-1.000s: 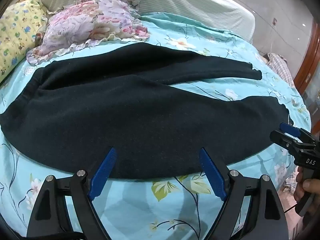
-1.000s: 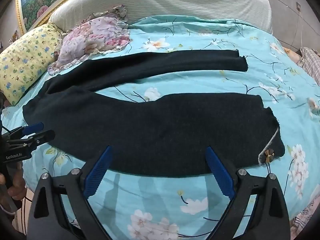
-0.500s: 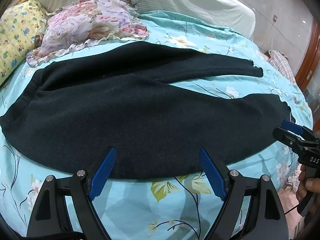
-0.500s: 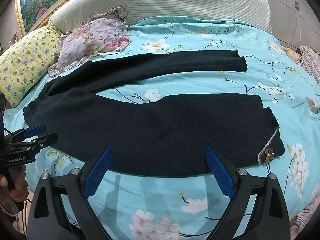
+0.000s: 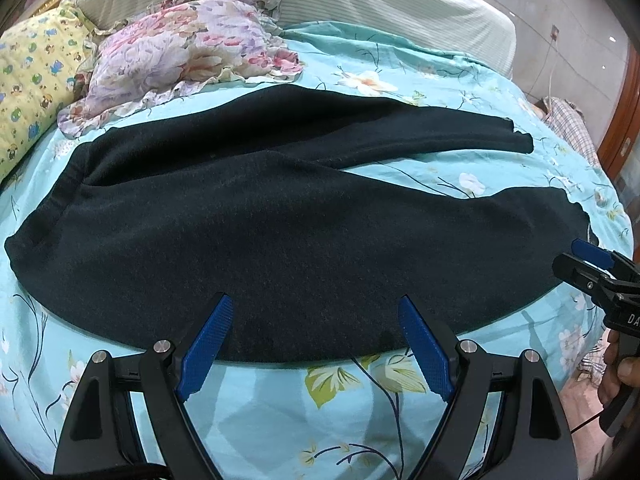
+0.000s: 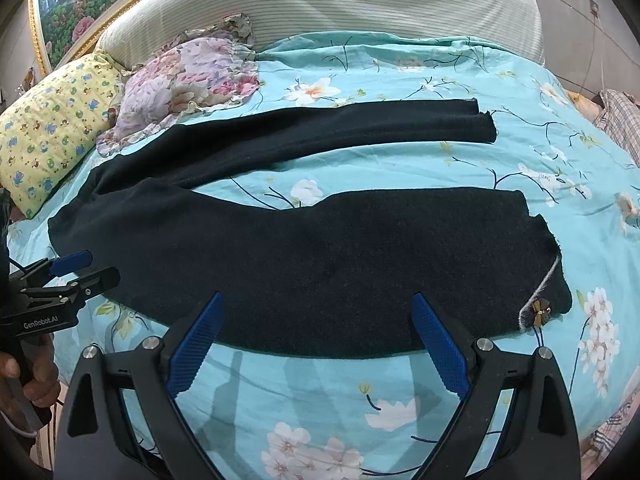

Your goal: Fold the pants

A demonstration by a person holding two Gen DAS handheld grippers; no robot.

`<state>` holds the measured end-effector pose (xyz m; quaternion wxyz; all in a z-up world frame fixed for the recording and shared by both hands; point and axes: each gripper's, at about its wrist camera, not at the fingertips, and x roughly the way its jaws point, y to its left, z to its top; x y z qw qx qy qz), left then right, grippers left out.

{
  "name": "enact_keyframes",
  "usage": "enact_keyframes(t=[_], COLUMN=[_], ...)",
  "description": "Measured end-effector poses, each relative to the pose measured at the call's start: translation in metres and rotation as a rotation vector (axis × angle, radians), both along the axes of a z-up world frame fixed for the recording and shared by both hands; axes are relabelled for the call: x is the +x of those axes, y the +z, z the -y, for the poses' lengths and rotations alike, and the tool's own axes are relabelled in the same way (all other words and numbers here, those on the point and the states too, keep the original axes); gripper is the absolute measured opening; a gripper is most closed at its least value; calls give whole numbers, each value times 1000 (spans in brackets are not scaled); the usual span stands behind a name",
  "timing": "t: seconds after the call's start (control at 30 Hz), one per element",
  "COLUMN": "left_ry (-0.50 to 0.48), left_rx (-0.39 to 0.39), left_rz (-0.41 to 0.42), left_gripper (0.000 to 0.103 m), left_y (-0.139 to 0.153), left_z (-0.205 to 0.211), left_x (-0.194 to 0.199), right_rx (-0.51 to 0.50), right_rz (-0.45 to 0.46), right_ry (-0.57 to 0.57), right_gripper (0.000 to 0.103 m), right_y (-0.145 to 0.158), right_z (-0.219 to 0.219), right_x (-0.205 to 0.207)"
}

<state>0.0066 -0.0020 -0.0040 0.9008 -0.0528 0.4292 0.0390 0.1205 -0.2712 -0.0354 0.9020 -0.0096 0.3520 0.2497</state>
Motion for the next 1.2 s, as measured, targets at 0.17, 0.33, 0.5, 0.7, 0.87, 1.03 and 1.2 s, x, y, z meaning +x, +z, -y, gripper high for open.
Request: enact_keyframes(t=[0.17,0.33,0.5,0.7,0.87,1.03,1.2], left_ry=[-7,-14,-18,-37,-40,-48,-53], left_rx=[-6,-8,-14,-27,-36,-33,-33], left_rz=[-2,-3,-4,-5,-7,-12,-15], left_gripper=[86,86,86,86,86,86,86], left_y=[0,1,1,3,3,3,3], left_z=[1,2,2,4,4,7,9], left_x=[2,1,1,1,3,4,4], right_rx=[2,4,12,24,36,44,52], right_rz=[2,-5,-3,2,2,0,-1], right_ry=[-1,-7,-8,-3,-3,-5,-4], right_gripper=[94,94,94,94,94,94,94], right_y=[0,1,4,8,11,12,14], right_z=[-1,0,2,3,5,7,7], right_x=[-1,-1,0,0,-1,1,2])
